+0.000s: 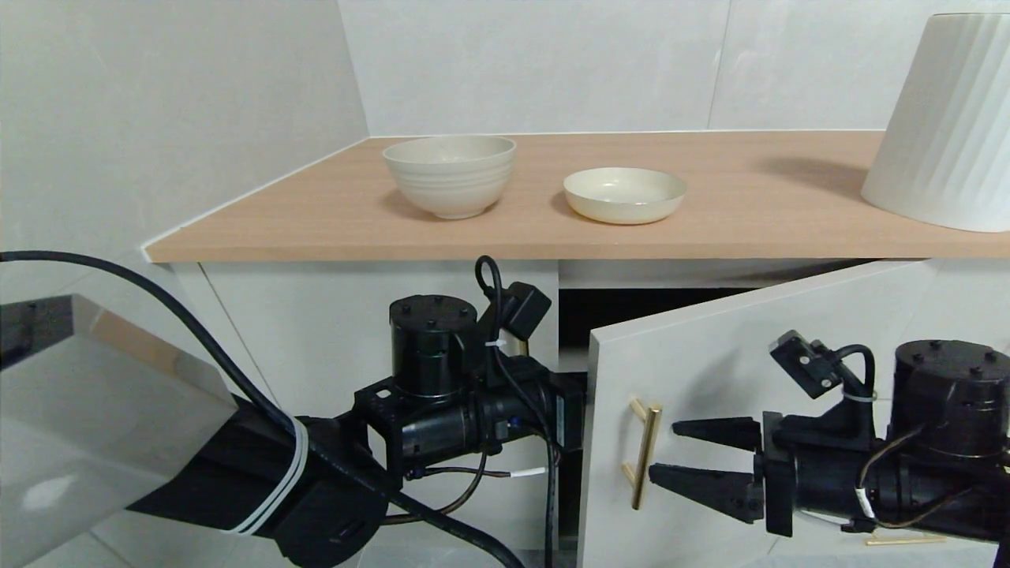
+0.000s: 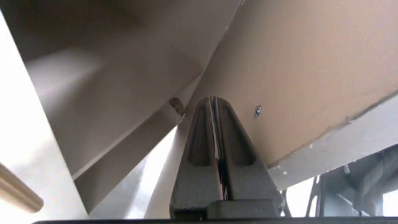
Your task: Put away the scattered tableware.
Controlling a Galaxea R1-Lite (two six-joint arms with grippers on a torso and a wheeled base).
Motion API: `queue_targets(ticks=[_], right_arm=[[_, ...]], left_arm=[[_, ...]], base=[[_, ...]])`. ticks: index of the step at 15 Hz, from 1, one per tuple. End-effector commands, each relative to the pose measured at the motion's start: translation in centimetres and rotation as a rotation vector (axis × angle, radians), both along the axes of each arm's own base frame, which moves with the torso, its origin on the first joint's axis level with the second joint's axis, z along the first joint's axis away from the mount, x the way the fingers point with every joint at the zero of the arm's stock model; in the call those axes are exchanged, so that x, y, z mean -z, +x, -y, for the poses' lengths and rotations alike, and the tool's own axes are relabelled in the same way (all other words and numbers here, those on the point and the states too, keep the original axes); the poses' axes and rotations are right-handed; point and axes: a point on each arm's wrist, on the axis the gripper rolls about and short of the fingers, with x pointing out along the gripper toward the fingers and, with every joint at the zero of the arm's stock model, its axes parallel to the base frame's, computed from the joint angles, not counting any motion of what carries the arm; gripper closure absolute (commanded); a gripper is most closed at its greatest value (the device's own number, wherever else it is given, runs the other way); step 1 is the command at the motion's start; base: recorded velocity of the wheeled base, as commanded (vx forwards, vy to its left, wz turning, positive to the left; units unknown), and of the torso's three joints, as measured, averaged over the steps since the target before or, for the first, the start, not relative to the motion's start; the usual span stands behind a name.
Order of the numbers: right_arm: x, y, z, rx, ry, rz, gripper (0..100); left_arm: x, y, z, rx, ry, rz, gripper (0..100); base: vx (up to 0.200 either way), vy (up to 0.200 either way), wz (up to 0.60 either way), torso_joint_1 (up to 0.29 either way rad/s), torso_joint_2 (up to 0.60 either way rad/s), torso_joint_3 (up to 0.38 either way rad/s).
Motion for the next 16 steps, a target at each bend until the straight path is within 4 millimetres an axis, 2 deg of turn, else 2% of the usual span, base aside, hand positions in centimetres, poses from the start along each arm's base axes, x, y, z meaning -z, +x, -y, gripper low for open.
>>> queue_targets(ticks=[1,3,5,12,16], right_arm=[[0.2,-1.8,1.4,0.058,-0.048,0.047,0],[1.2,-2.9,1.7,0.168,-0.142,0.064,0],[0.9,-4.0,1.8,0.280,-0.185,0.111,0],[-0.2,-6.5,2.8,0.266,-0.169,0.129,0],[-1.4,-7.3,3.2,0.254,-0.185,0.110,0]], left_arm=[[-0.3,-0.2,0.4,0.022,-0.009,0.006,100],[-0.4,-0.2,0.4,0.021,-0.011,0.008,100],[-0.3,-0.3,0.3,0.019,-0.007,0.005,100],[-0.6,-0.7,1.3,0.045,-0.022,0.002,100],[-0.3,-0.1,2.0,0.044,-0.026,-0.002,100]], base=[[0.000,0.000,0.00,0.000,0.00,0.000],[0.000,0.000,0.00,0.000,0.00,0.000],[0.000,0.000,0.00,0.000,0.00,0.000],[0.000,0.000,0.00,0.000,0.00,0.000],[-0.200,0.000,0.00,0.004,0.01,0.006]])
